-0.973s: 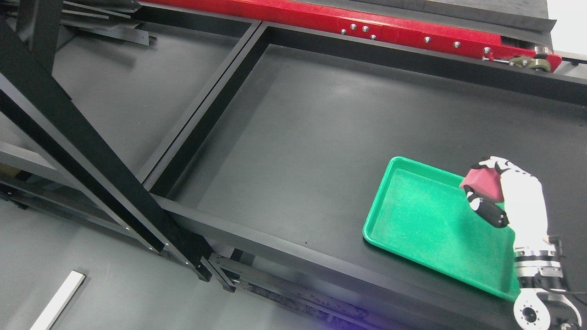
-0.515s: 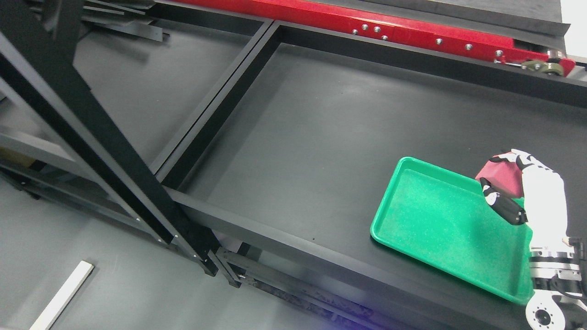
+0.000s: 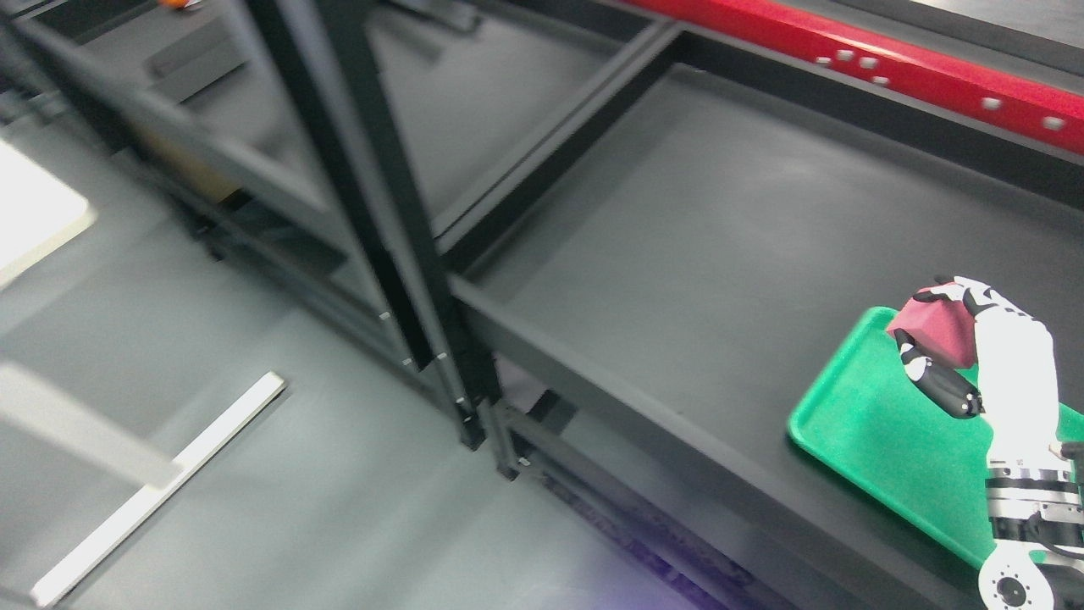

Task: Pick pink block from left shelf to tray
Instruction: 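Turn and drive to the white table carrying the cube in the right hand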

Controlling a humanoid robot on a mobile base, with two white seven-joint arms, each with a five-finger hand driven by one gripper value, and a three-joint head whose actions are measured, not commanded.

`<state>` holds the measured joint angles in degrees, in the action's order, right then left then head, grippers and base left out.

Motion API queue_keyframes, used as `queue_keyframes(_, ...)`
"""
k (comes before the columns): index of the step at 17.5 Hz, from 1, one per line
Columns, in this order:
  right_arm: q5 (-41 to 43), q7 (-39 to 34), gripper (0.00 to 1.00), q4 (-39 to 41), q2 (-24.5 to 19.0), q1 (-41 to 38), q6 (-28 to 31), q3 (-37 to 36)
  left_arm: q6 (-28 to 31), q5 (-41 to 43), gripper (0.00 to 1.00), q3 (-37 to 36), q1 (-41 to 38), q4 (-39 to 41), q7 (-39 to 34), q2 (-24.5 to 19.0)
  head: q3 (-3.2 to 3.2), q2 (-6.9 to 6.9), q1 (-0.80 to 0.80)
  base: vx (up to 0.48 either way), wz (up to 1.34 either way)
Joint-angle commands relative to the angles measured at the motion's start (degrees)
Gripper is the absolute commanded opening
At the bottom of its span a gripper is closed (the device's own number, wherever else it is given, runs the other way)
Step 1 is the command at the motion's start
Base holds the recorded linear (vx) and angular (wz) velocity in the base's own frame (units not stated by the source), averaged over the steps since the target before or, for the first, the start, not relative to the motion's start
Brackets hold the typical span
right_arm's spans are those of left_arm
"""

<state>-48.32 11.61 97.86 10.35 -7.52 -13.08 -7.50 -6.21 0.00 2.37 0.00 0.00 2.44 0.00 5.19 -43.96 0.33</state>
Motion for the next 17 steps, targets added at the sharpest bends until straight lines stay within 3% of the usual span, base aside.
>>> queue_keyframes(1,0.07,-0.18,0.03,0.66,0.11,-0.30,-0.01,-0.50,-0.03,0.09,1.00,0.00,1.23,1.00,0.02,-1.00,0.00,0.00,0.00,-0.155,0.87)
queue_keyframes(17,0.07,-0.18,0.04,0.58,-0.68,-0.65,-0.10,0.29,-0.03,0.09,1.00,0.00,1.23,1.00,0.02,-1.00,0.00,0.00,0.00,-0.139,0.83)
